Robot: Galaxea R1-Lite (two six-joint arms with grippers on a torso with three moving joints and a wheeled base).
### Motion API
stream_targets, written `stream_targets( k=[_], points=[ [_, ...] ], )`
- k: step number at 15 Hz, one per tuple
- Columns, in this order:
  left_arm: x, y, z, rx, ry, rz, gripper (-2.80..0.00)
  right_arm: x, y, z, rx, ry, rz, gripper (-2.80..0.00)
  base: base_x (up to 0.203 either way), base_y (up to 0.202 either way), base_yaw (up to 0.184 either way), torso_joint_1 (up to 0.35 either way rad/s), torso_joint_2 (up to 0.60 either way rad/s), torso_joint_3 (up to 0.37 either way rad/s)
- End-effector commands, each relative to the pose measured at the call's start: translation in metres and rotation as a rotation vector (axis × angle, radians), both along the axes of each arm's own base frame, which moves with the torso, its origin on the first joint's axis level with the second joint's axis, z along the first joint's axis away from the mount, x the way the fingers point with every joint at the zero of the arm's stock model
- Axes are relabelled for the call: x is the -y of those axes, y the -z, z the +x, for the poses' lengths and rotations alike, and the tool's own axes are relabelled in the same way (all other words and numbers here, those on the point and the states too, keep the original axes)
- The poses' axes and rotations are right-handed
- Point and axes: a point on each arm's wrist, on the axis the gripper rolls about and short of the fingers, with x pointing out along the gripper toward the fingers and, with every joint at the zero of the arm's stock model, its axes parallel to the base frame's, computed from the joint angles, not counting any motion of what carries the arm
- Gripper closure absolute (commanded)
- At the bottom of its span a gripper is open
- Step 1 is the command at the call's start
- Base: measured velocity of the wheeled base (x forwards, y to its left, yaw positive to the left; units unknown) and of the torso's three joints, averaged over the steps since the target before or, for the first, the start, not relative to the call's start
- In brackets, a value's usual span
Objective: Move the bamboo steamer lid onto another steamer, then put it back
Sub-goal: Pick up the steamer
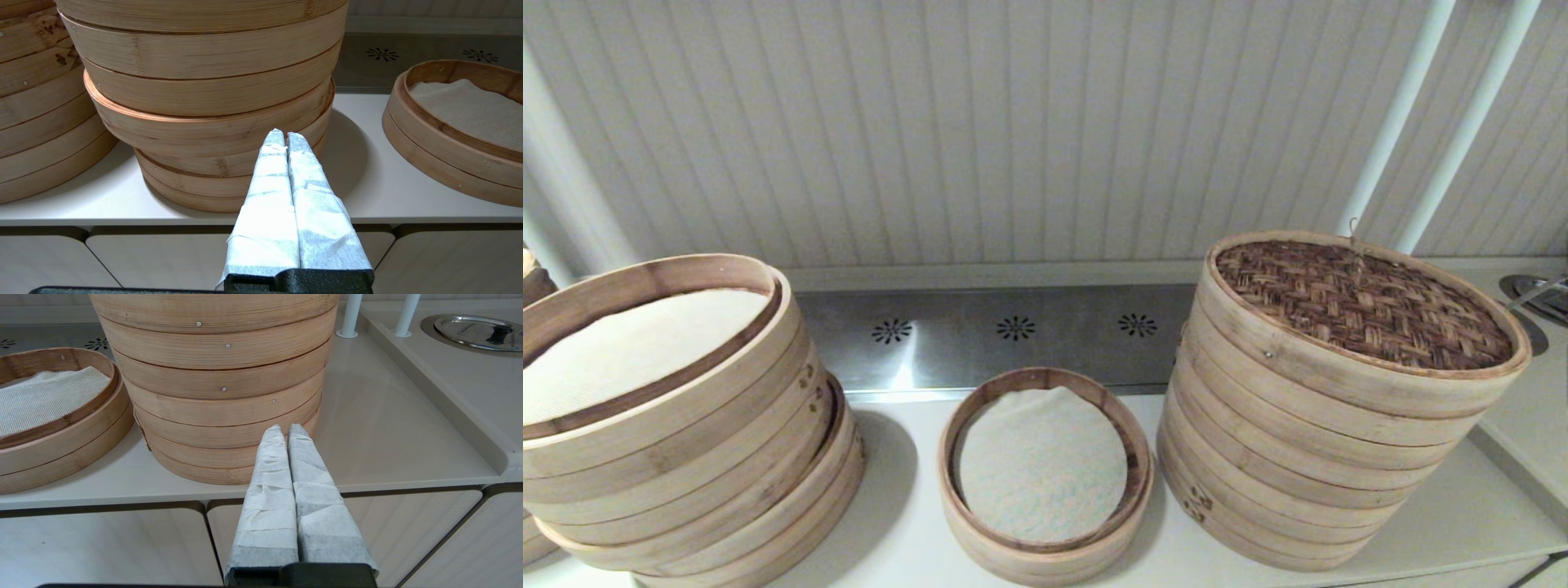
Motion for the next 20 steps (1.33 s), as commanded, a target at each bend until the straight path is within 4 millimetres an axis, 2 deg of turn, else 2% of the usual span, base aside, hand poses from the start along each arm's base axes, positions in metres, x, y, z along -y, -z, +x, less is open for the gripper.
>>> stream_targets(
  k=[1, 6, 7, 9, 11, 13, 16, 20],
  points=[
    [0.000, 0.000, 0.000, 0.001, 0.000, 0.000, 0.00, 0.000, 0.000, 0.000, -0.001, 0.000, -0.004, 0.00, 0.000, 0.000, 0.000, 0.000, 0.00, 0.000],
    [0.000, 0.000, 0.000, 0.001, 0.000, 0.000, 0.00, 0.000, 0.000, 0.000, 0.006, 0.002, -0.013, 0.00, 0.000, 0.000, 0.000, 0.000, 0.00, 0.000],
    [0.000, 0.000, 0.000, 0.001, 0.000, 0.000, 0.00, 0.000, -0.006, -0.002, 0.024, -0.001, -0.017, 0.00, 0.000, 0.000, 0.000, 0.000, 0.00, 0.000],
    [0.000, 0.000, 0.000, 0.001, 0.000, 0.000, 0.00, 0.000, -0.032, -0.010, 0.090, -0.009, -0.019, 0.00, 0.000, 0.000, 0.000, 0.000, 0.00, 0.000],
    [0.000, 0.000, 0.000, 0.001, 0.000, 0.000, 0.00, 0.000, -0.067, -0.023, 0.141, -0.007, -0.021, 0.00, 0.000, 0.000, 0.000, 0.000, 0.00, 0.000],
    [0.000, 0.000, 0.000, 0.001, 0.000, 0.000, 0.00, 0.000, -0.102, -0.024, 0.137, -0.006, -0.028, 0.00, 0.000, 0.000, 0.000, 0.000, 0.00, 0.000],
    [0.000, 0.000, 0.000, 0.001, 0.000, 0.000, 0.00, 0.000, -0.151, -0.007, 0.098, -0.003, -0.032, 0.00, 0.000, 0.000, 0.000, 0.000, 0.00, 0.000],
    [0.000, 0.000, 0.000, 0.001, 0.000, 0.000, 0.00, 0.000, -0.218, 0.046, 0.029, -0.004, -0.032, 0.00, 0.000, 0.000, 0.000, 0.000, 0.00, 0.000]
  ],
)
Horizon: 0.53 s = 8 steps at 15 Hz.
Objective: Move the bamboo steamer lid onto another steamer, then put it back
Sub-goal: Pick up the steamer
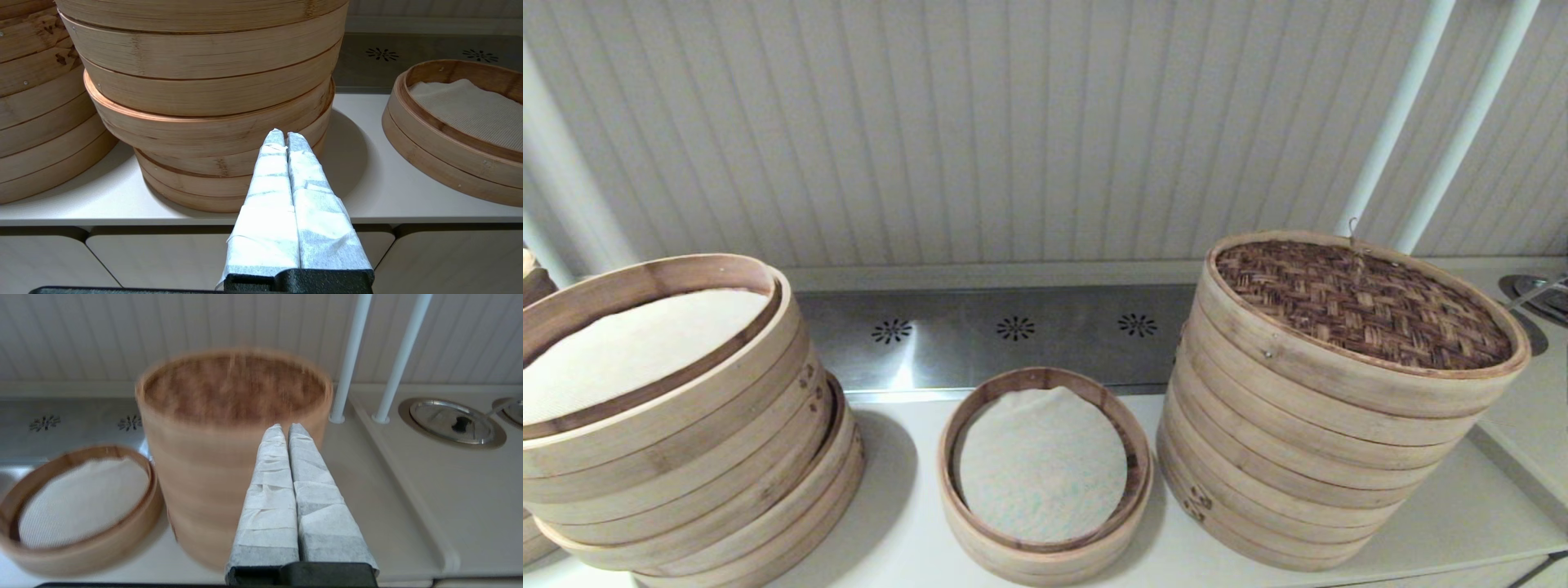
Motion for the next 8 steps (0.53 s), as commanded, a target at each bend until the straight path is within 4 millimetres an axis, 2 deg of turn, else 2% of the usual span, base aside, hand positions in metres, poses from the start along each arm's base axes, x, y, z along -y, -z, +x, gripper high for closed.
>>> stream_targets(
  k=[1, 3, 5, 6, 8],
  points=[
    [0.000, 0.000, 0.000, 0.001, 0.000, -0.001, 0.00, 0.000, -0.037, 0.059, -0.116, 0.004, 0.001, 0.00, 0.000, 0.000, 0.000, 0.000, 0.00, 0.000],
    [0.000, 0.000, 0.000, 0.001, 0.000, -0.001, 0.00, 0.001, -0.055, 0.096, -0.173, 0.008, 0.004, 0.00, 0.000, 0.000, 0.000, 0.000, 0.00, 0.000],
    [0.000, 0.000, 0.000, 0.001, 0.000, -0.001, 0.00, 0.001, -0.065, 0.128, -0.228, 0.012, 0.011, 0.00, 0.000, 0.000, 0.000, 0.000, 0.00, 0.000],
    [0.000, 0.000, 0.000, 0.001, 0.000, -0.001, 0.00, 0.002, -0.067, 0.143, -0.252, 0.018, 0.024, -2.80, 0.000, 0.000, 0.000, 0.000, 0.00, 0.000],
    [0.000, 0.000, 0.000, 0.001, 0.000, -0.001, 0.00, 0.002, -0.069, 0.173, -0.302, 0.079, 0.073, -2.80, 0.000, 0.000, 0.000, 0.000, 0.00, 0.000]
  ],
)
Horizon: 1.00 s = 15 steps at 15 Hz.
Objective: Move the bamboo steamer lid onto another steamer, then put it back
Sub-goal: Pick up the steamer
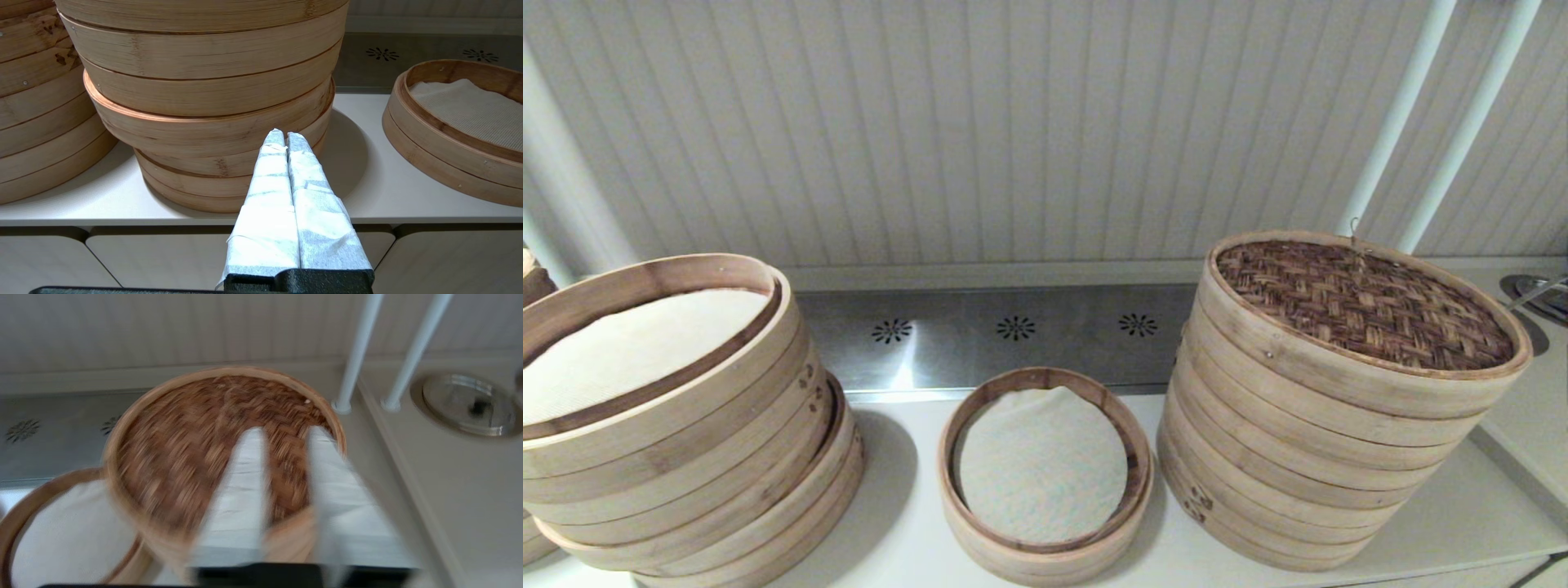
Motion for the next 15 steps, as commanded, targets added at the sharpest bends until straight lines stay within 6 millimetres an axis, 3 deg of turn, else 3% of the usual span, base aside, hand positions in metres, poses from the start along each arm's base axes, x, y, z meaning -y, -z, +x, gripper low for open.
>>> stream_targets(
  k=[1, 6, 8, 15],
  points=[
    [0.000, 0.000, 0.000, 0.001, -0.001, 0.000, 0.00, 0.000, 0.008, 0.058, -0.145, 0.080, 0.026, -2.80, 0.000, 0.000, 0.000, 0.000, 0.00, 0.000],
    [0.000, 0.000, 0.000, 0.001, -0.001, 0.000, 0.00, -0.035, 0.026, 0.089, -0.288, 0.057, 0.077, -2.80, 0.000, 0.000, 0.000, 0.000, 0.00, 0.000],
    [0.000, 0.000, 0.000, 0.001, -0.001, 0.000, 0.00, -0.047, 0.029, 0.093, -0.302, 0.028, 0.102, -2.80, 0.000, 0.000, 0.000, 0.000, 0.00, 0.000],
    [0.000, 0.000, 0.000, 0.001, -0.001, 0.000, 0.00, -0.059, 0.048, 0.122, -0.367, 0.066, 0.079, -2.80, 0.000, 0.000, 0.000, 0.000, 0.00, 0.000]
  ],
)
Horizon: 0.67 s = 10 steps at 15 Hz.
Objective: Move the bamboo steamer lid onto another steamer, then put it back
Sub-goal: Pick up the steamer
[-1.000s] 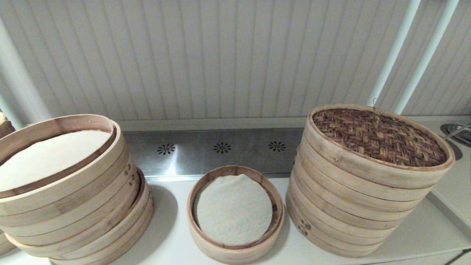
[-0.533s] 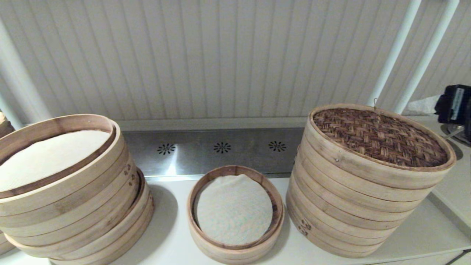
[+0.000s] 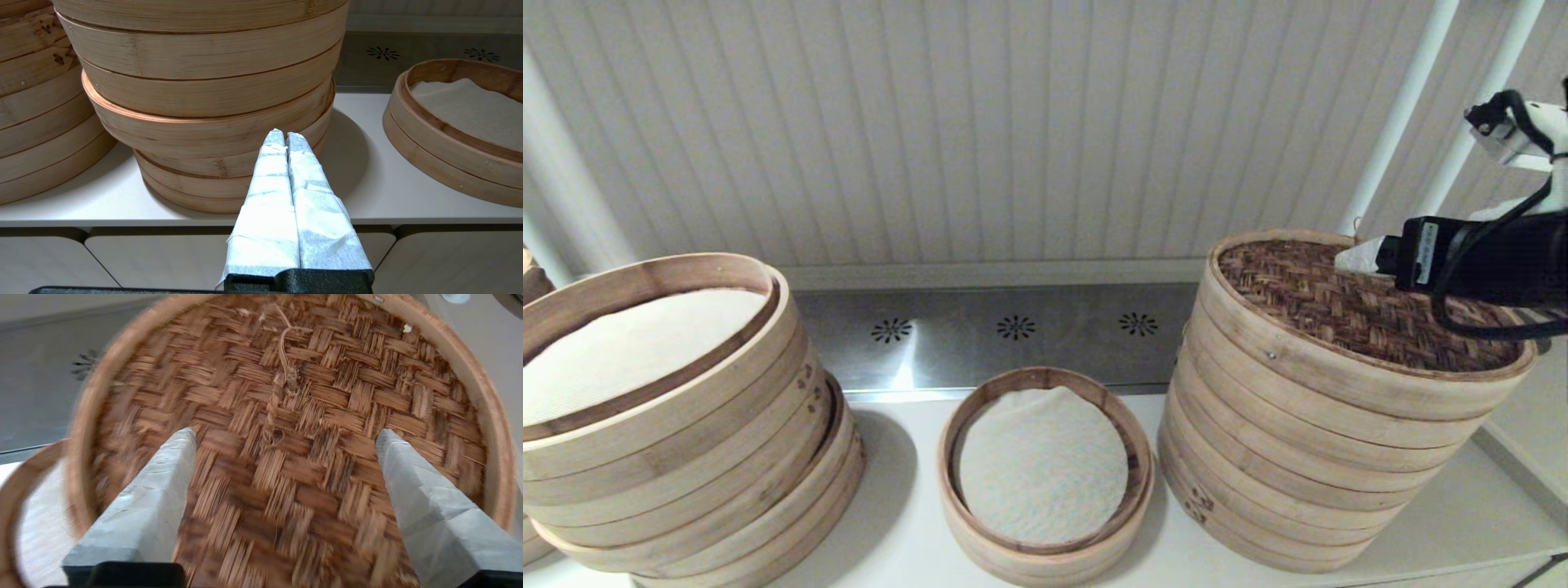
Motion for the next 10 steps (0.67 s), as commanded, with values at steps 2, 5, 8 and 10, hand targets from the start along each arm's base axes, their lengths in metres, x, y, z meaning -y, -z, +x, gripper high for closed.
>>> stream_targets(
  k=[2, 5, 8, 10],
  points=[
    [0.000, 0.000, 0.000, 0.001, 0.001, 0.000, 0.00, -0.007, 0.015, 0.025, 0.015, 0.112, -0.060, -2.80, 0.000, 0.000, 0.000, 0.000, 0.00, 0.000],
    [0.000, 0.000, 0.000, 0.001, 0.000, 0.000, 0.00, -0.021, 0.020, 0.034, 0.097, 0.137, -0.069, -2.80, 0.000, 0.000, 0.000, 0.000, 0.00, 0.000],
    [0.000, 0.000, 0.000, 0.002, 0.000, 0.000, 0.00, -0.026, 0.025, 0.037, 0.083, 0.118, -0.076, -2.80, 0.000, 0.000, 0.000, 0.000, 0.00, 0.000],
    [0.000, 0.000, 0.000, 0.001, 0.000, 0.000, 0.00, -0.026, 0.028, 0.039, 0.071, 0.118, -0.077, -2.80, 0.000, 0.000, 0.000, 0.000, 0.00, 0.000]
  ],
)
